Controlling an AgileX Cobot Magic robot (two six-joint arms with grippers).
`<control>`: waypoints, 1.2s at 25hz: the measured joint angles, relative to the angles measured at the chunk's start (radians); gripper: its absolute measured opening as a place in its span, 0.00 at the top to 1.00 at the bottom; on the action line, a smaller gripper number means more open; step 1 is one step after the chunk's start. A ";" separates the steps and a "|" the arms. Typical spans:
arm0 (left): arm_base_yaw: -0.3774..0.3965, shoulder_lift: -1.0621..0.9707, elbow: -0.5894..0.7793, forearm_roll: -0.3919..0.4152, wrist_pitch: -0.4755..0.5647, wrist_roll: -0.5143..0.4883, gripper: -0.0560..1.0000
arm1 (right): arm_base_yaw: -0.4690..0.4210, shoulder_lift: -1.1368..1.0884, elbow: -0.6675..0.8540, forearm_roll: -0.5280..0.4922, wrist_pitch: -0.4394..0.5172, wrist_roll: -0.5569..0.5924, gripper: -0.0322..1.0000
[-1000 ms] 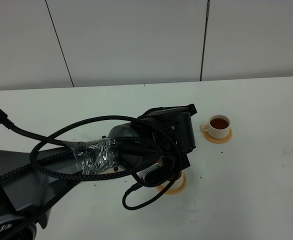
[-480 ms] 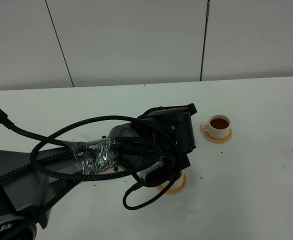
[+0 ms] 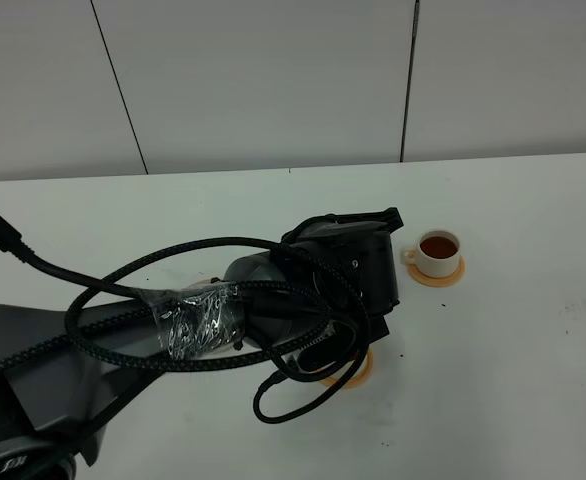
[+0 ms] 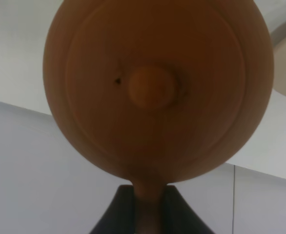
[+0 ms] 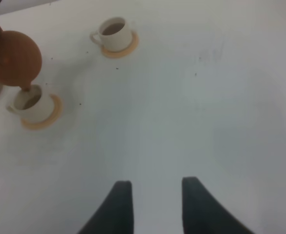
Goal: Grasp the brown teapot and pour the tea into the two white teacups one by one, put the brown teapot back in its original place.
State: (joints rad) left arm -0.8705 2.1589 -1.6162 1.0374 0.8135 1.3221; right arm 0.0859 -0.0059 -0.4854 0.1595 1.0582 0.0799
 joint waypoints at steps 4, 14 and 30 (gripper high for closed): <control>0.000 0.000 0.000 0.000 0.001 -0.002 0.78 | 0.000 0.000 0.000 0.000 0.000 0.000 0.74; -0.001 -0.019 0.000 0.000 0.009 -0.006 0.78 | 0.000 0.000 0.000 0.000 0.000 0.000 0.74; -0.001 -0.019 0.000 0.000 0.009 0.029 0.78 | 0.000 0.000 0.000 0.000 0.000 0.000 0.74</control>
State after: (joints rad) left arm -0.8716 2.1399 -1.6162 1.0374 0.8223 1.3512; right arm 0.0859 -0.0059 -0.4854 0.1595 1.0582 0.0799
